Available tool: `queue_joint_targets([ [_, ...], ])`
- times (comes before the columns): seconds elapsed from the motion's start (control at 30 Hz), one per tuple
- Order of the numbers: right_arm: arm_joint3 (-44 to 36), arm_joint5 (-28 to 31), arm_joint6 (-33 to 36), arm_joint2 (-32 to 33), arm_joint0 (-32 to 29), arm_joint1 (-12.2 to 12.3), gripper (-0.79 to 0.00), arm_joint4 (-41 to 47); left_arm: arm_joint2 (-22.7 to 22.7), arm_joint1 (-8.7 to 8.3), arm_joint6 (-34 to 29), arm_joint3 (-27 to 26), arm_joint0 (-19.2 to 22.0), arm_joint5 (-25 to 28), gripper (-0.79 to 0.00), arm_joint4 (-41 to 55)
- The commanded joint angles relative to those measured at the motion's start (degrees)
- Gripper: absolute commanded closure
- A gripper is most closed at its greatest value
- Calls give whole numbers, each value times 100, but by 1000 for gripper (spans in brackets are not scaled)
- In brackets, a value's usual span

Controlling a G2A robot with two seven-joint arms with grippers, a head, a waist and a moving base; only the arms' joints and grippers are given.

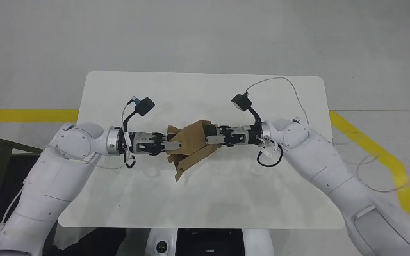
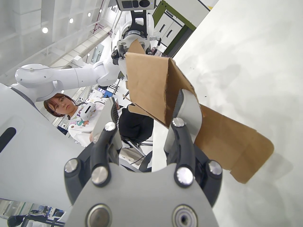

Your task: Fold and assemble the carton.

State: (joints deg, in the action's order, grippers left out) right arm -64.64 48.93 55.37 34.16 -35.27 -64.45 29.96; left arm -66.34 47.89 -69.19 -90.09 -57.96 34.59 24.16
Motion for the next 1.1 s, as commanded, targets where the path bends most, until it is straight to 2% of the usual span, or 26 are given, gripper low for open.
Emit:
queue_joint_targets([
  [0.0, 32, 21, -21, -90, 51, -25, -422, 39, 11, 4, -7, 6, -5, -3, 0, -15],
  [0.4, 183, -56, 57, -541, 350, -72, -372, 406, -18, 8, -46, 70, -50, -25, 0, -67],
  [0.6, 140, -152, 153, -679, 442, -26, -311, 635, -40, 5, -93, 71, -76, -43, 0, -98],
  [1.07, 36, -181, 181, -1023, 592, -16, -268, 869, -61, -16, -164, 11, -121, -114, 0, -134],
])
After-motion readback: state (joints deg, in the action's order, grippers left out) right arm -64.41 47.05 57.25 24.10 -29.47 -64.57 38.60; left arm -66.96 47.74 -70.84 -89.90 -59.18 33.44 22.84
